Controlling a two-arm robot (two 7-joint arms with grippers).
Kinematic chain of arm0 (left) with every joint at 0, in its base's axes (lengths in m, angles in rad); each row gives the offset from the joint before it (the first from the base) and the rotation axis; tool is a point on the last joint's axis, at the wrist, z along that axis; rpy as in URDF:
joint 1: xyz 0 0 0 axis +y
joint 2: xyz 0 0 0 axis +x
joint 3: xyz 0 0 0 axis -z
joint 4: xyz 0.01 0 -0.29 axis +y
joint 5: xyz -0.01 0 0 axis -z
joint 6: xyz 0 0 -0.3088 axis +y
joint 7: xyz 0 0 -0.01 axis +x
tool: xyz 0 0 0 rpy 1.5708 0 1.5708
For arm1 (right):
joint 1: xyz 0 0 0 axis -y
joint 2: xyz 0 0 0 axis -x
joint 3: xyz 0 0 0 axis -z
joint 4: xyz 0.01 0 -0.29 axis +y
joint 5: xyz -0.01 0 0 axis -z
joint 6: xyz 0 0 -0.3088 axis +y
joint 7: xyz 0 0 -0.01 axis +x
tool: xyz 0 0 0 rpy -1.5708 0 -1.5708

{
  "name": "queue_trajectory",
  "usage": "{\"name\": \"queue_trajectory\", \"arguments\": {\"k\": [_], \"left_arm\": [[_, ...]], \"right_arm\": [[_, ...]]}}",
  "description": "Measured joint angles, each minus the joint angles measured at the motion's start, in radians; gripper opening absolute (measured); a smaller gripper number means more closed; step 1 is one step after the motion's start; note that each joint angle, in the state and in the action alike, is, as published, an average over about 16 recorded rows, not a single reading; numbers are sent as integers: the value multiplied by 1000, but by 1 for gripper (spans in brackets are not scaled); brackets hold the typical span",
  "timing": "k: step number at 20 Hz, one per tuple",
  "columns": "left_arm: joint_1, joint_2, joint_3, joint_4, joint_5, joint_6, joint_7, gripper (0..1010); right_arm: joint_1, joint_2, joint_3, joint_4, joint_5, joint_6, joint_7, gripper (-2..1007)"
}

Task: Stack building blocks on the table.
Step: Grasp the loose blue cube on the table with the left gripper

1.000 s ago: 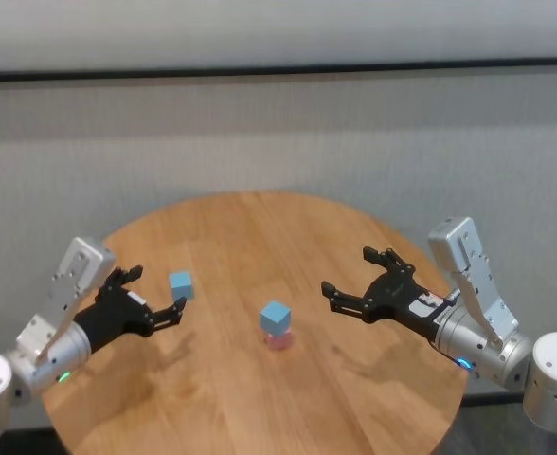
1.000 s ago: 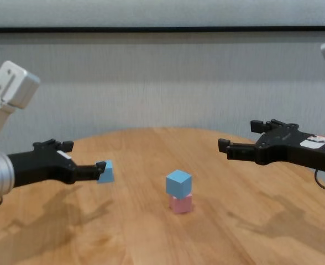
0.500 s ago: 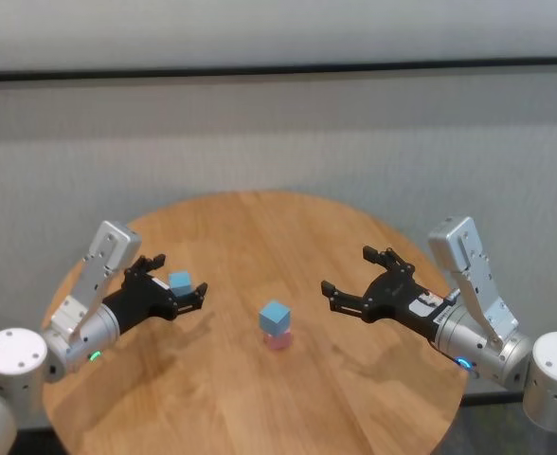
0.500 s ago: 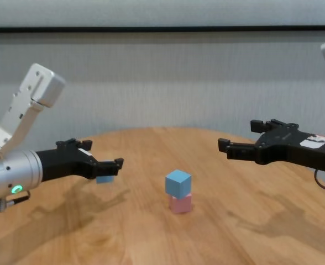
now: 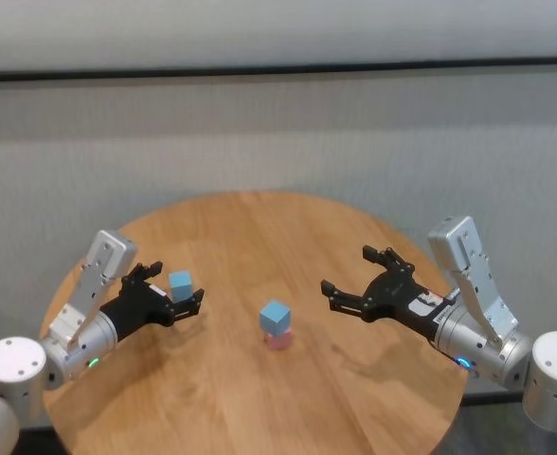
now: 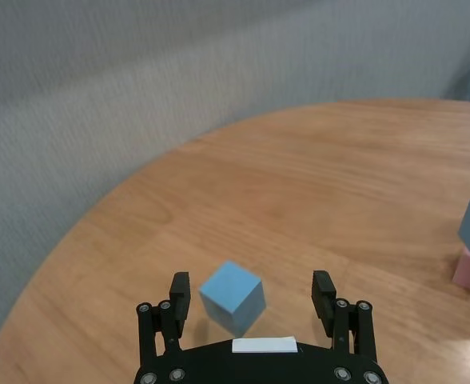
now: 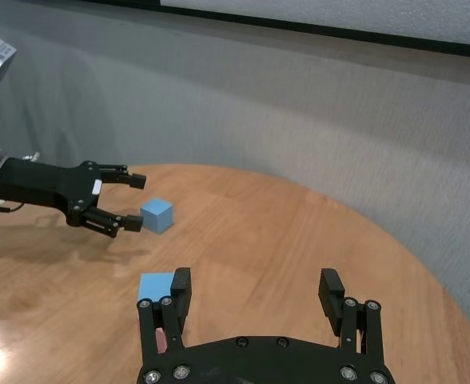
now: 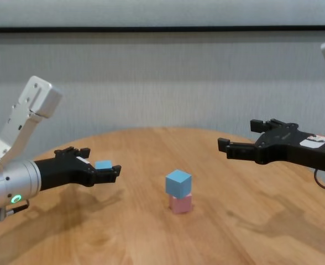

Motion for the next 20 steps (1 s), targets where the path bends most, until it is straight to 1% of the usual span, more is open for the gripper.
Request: {"name": "queue_trajectory", "arguments": {"k": [4,6,8,10,12,20], "left_arm": [[-19,-11,-9,52,4,-24,-4,1000],[-22,-14,-14,63,6,-24,0,1000],[-18,-15,-19,57,9,-12,11,1000],[-8,-14,-23,36,14,9,27,1000],[8,-12,-28,1,19,37,44,1000],[91,5,-43,-178,37,163,110,1000]], "right_arm": [[0,0,0,0,0,0,0,1005],[0,0,0,0,0,0,0,1005],[0,-1,0,1,0,0,0,1005],[1,-1,0,1,0,-1,0,1005],[1,-1,0,1,0,-1,0,1005],[1,-1,0,1,0,-1,0,1005]]}}
